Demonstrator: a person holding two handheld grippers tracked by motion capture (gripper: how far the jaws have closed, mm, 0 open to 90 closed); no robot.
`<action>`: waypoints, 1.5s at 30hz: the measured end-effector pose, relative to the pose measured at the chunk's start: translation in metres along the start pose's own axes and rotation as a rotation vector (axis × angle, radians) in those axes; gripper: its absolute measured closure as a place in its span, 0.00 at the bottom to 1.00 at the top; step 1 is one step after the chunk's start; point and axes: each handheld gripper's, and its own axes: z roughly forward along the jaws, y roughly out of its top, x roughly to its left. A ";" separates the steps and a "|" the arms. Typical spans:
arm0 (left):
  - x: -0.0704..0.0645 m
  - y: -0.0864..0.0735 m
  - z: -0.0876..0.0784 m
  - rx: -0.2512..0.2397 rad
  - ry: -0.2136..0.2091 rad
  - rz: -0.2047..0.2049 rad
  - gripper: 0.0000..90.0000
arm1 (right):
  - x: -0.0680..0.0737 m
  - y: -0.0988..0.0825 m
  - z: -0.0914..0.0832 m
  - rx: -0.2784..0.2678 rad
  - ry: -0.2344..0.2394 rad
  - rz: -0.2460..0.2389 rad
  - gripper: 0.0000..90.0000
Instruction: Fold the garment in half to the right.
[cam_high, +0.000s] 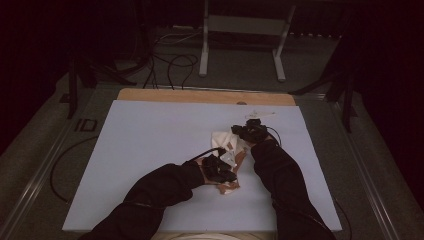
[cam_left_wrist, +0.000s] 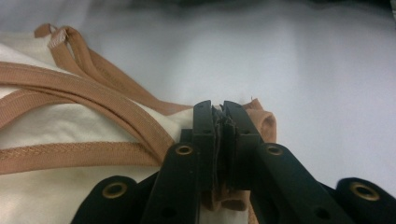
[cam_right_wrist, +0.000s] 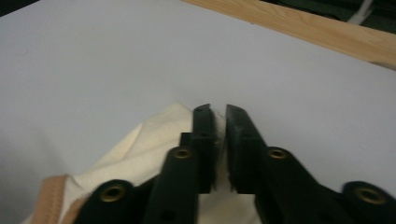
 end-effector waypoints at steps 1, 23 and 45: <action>-0.001 0.000 -0.001 -0.009 -0.003 0.002 0.93 | -0.001 -0.001 -0.001 0.001 -0.003 0.003 0.88; -0.008 -0.038 -0.066 -0.173 0.037 -0.080 0.05 | 0.000 0.011 -0.029 0.025 0.008 0.072 0.41; -0.033 -0.155 -0.114 -0.364 0.178 -0.267 0.01 | -0.032 -0.034 -0.014 0.237 -0.076 0.112 0.64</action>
